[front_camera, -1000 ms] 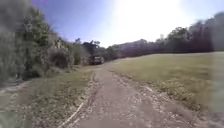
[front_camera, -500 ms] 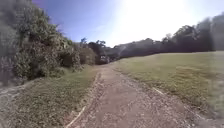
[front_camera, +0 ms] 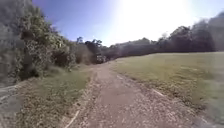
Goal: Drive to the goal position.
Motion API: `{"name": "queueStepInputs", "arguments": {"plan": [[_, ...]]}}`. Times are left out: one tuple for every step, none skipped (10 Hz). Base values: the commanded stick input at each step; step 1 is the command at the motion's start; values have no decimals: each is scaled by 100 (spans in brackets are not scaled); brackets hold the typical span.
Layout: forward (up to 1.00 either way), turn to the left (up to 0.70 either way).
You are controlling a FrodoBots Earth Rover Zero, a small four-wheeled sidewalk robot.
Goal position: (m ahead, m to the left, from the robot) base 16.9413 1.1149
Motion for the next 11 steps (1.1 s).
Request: {"name": "queueStepInputs", "arguments": {"plan": [[30, 0], [30, 0], [30, 0], [30, 0], [30, 0], [30, 0], [30, 0], [30, 0], [30, 0], [30, 0], [30, 0]]}}
